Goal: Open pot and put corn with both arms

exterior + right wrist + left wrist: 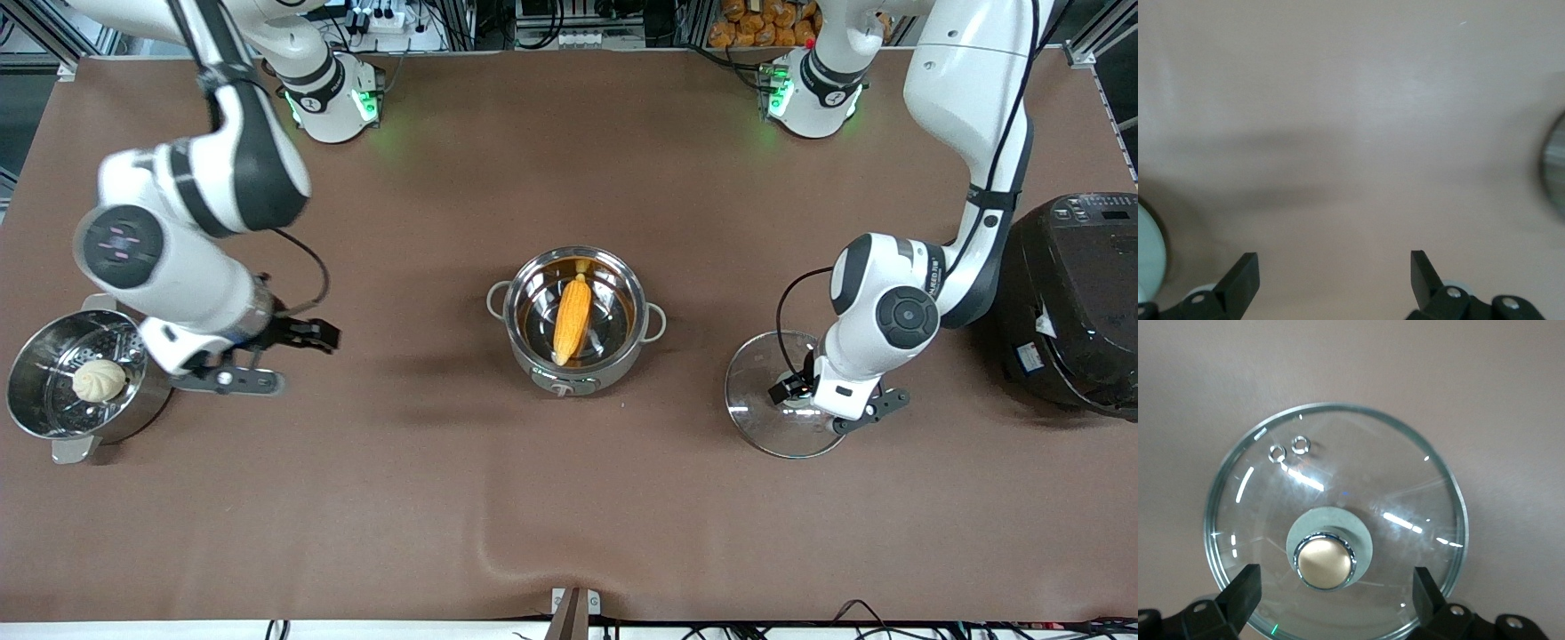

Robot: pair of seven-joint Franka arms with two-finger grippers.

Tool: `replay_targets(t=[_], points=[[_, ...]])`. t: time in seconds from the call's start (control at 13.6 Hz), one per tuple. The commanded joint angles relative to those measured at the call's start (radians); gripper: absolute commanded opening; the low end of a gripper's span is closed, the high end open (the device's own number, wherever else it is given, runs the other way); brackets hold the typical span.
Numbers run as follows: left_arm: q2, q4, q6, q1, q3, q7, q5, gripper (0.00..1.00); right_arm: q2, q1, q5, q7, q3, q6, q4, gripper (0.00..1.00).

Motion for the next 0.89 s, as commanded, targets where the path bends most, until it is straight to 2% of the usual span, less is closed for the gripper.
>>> replay_targets(t=[0.0,0.22,0.37,0.52,0.81], points=[[-0.131,-0.036,-0.055,0.006,0.002,0.021,-0.007,1.0,-0.113,-0.075,-0.01,-0.137,0.023,-0.029,-0.054,1.0],[-0.272,-0.035,-0.185,0.032,0.004,0.12,-0.005,1.0,-0.168,-0.119,-0.007,-0.218,0.023,-0.124,-0.026,1.0],[-0.352,-0.022,-0.274,0.065,0.002,0.215,-0.005,1.0,-0.168,-0.158,-0.007,-0.305,0.023,-0.236,0.052,1.0],[-0.423,-0.006,-0.346,0.101,0.004,0.309,-0.017,1.0,-0.17,-0.187,-0.007,-0.369,0.02,-0.285,0.087,1.0],[-0.45,0.171,-0.646,0.134,0.008,0.49,-0.017,1.0,-0.177,-0.234,0.033,-0.367,0.02,-0.35,0.13,1.0]])
